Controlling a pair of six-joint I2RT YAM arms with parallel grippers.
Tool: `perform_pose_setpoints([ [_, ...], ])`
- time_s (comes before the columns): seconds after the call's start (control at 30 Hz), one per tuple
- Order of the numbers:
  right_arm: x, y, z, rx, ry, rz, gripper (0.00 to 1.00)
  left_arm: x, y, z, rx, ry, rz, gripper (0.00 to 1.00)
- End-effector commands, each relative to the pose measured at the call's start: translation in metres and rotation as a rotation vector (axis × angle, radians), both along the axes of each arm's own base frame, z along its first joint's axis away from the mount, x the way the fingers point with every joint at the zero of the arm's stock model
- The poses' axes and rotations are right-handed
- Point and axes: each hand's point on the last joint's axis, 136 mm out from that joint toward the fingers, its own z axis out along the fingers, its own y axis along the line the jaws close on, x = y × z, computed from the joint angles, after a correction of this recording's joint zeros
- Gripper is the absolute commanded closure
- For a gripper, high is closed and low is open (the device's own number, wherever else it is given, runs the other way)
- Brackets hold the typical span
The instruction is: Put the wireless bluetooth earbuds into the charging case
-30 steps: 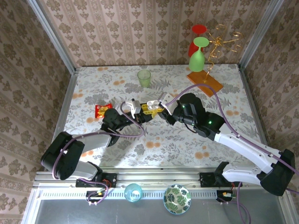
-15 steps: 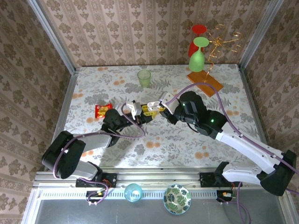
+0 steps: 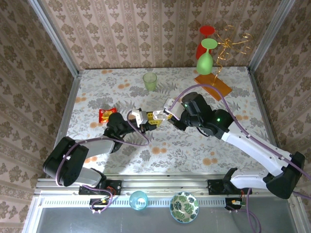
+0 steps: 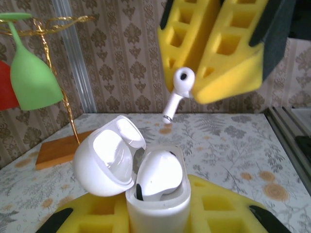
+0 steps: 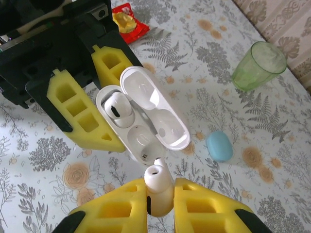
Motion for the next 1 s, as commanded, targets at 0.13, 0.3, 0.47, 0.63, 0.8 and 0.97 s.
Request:
perform_pose_setpoints([
  [0.13,0.001,0.004,-0.003,-0.071,0.013,0.023,0.86,-0.008,0.005,-0.003,0.085,-0.070,-0.032,0.93],
  [0.3,0.002,0.010,-0.008,-0.092,0.030,0.046,0.86,-0.010,0.007,-0.001,0.100,-0.087,-0.030,0.93],
  [0.47,0.000,0.013,-0.013,-0.112,0.043,0.066,0.86,-0.009,0.009,0.002,0.111,-0.085,-0.022,0.93],
  [0.63,-0.006,0.018,-0.016,-0.114,0.061,0.093,0.87,-0.007,0.009,-0.001,0.133,-0.090,-0.007,0.93],
  [0.8,-0.008,0.021,-0.026,-0.139,0.084,0.112,0.87,-0.007,0.010,-0.001,0.132,-0.095,-0.005,0.93],
  [0.97,-0.011,0.022,-0.028,-0.164,0.091,0.121,0.87,-0.006,0.011,-0.001,0.139,-0.099,0.006,0.93],
])
